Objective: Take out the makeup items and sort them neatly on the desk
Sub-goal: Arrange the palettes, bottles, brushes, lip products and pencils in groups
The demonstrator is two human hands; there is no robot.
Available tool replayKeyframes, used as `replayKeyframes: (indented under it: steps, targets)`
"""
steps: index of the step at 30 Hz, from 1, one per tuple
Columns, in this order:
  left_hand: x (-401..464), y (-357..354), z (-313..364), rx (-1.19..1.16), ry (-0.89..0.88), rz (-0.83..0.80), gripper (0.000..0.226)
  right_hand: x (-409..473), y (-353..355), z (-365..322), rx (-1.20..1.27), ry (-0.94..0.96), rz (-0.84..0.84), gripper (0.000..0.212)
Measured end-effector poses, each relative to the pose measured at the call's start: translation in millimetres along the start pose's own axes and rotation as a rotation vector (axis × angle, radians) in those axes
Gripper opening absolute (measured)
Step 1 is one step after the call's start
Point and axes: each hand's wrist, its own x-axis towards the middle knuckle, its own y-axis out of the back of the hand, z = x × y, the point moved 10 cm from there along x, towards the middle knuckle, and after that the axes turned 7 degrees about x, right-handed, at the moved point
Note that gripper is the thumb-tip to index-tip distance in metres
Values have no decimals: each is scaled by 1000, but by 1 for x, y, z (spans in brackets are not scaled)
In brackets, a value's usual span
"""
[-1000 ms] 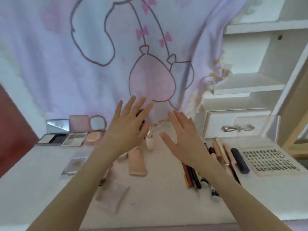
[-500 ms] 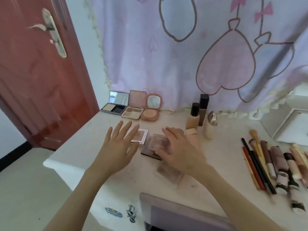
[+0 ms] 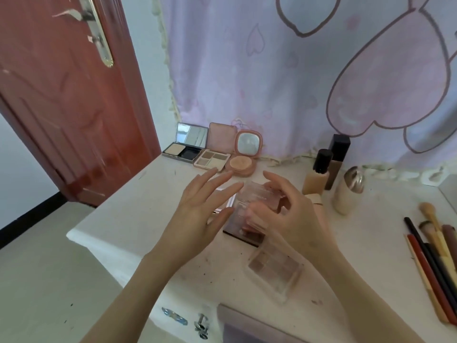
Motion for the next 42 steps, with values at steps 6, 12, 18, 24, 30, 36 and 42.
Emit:
replayKeyframes:
  steps: [6,12,18,24,30,36,42]
  targets:
    - [16,19,30,-42,-74,208,21,-8,-2,13,455,-160,-36,64]
    - [22,5,32,-130,-14,170,16,-9,4,31,645,-222,31,60]
    - [32,-7,27,-294,65,65,16,-7,13,37,714,-217,90,50]
    - [31,-28,9,-571,307,-100,24,-5,14,38,685,-228,71,53]
    - [32,-37,13,-610,320,-196,26,-5,17,37,599,-205,62,62]
    - [34,-36,16,-589,312,-180,26,-5,18,35,579,-195,70,59]
    - [35,-36,13,-598,326,-190,26,-5,14,37,566,-209,61,71]
